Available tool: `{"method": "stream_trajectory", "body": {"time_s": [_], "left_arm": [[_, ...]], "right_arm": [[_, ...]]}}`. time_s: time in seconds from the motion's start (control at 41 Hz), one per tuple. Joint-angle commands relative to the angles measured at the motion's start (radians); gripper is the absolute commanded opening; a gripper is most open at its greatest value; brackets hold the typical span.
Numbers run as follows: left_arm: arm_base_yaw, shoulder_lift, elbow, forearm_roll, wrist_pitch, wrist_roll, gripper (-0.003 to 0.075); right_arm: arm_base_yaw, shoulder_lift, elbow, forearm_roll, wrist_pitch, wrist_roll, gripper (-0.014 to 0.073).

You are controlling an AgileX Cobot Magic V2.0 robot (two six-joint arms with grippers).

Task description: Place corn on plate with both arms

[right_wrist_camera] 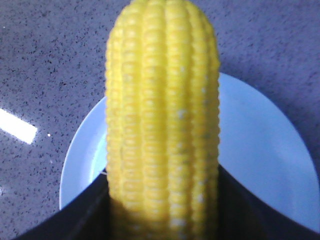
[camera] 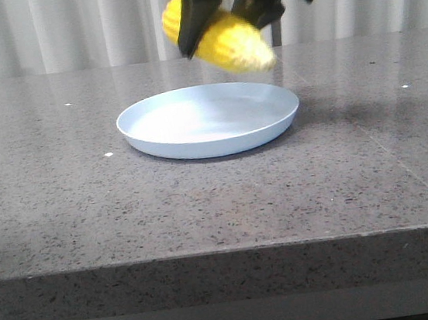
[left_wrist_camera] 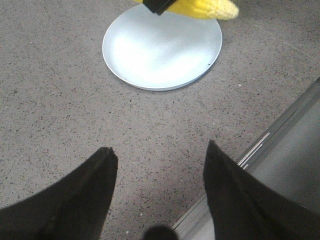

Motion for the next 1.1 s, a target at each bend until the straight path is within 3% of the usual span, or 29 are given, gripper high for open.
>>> {"method": "stream_trajectory", "body": {"time_s": [0.0,0.122,0.22,0.317,0.537,0.805,1.073], "left_arm": [[-0.008,0.0,-0.027,0.002,-0.068,-0.012,0.0389],[-0.008,0.0,-0.027,0.002,-0.068,-0.012,0.0389],[-0.008,0.0,-0.027,0.002,-0.068,-0.012,0.0389],[-0.008,0.0,-0.027,0.002,-0.068,-0.012,0.0389],[-0.008,0.0,-0.027,0.002,-0.068,-0.012,0.0389],[-0.008,0.0,-0.027,0.002,-0.068,-0.012,0.0389],[-0.008,0.0,-0.027,0.002,-0.068,-0.012,0.0389]], "right_arm": [[0.001,-0.004,-0.02,0.037,-0.094,0.003,0.026],[0.004,0.041,-0.02,0.037,-0.104,0.003,0.033],[0.004,0.057,-0.02,0.037,-0.102,0.003,0.0519],[0.004,0.054,-0.021,0.028,-0.096,-0.004,0.0651],[0.004,-0.043,-0.021,-0.071,-0.067,-0.004,0.0626],[0.004,-0.298,-0.019,-0.253,0.137,-0.006,0.0626],[0.004,-0.613,0.099,-0.266,0.247,-0.064,0.0626]]}}
